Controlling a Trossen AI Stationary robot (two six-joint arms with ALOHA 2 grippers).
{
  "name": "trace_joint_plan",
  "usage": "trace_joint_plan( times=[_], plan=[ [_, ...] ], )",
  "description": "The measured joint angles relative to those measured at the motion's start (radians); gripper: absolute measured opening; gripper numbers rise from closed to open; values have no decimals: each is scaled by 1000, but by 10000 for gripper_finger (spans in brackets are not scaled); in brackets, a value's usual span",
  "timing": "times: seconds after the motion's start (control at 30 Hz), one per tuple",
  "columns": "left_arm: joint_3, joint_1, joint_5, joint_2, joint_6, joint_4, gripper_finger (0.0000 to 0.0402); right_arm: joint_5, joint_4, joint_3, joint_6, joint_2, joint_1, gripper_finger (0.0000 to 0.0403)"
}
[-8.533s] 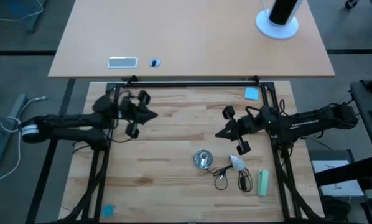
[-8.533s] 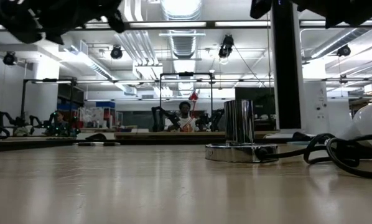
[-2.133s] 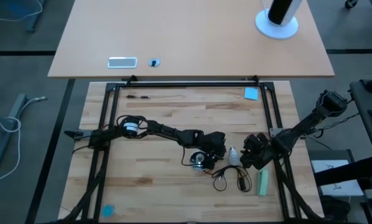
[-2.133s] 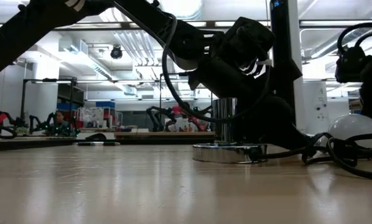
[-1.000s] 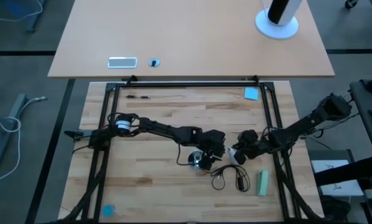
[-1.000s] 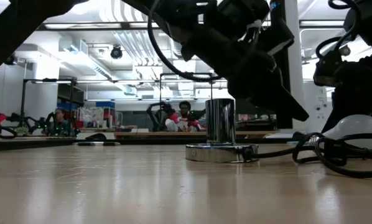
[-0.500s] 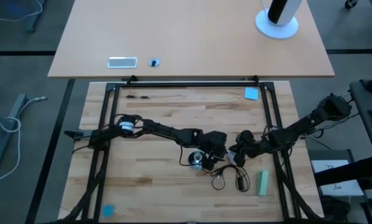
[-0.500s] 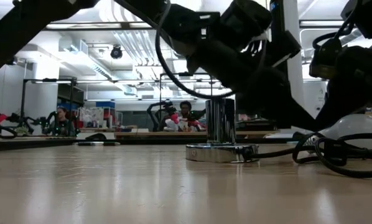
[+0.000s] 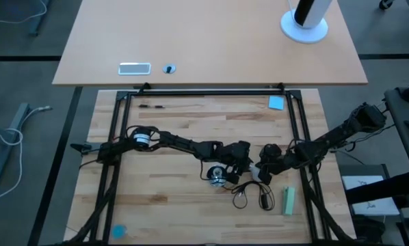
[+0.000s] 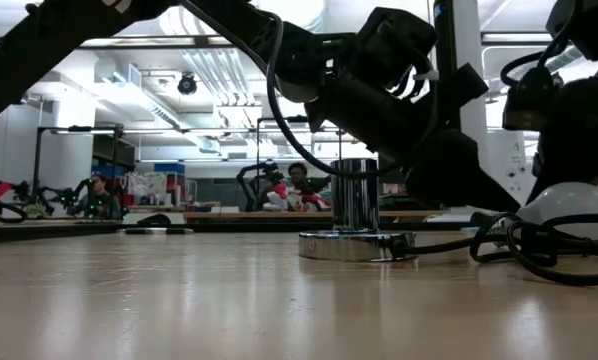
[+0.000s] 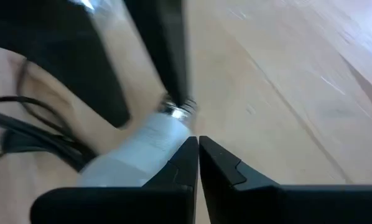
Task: Screw lightbulb
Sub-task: Insert the lightbulb into the lamp
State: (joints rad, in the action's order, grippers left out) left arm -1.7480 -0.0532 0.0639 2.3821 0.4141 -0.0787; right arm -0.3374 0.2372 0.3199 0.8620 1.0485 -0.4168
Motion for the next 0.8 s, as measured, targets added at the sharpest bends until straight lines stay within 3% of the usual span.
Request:
trace_joint_plan(
  times=[0.27,0.8],
  plan=[
    [6,0,82,19,-4,10,169,-2,-45,0,-42,0,0,1],
    [-3,0,81,54,-34,-11,169,-3,-48,0,-42,0,1,0]
  ],
)
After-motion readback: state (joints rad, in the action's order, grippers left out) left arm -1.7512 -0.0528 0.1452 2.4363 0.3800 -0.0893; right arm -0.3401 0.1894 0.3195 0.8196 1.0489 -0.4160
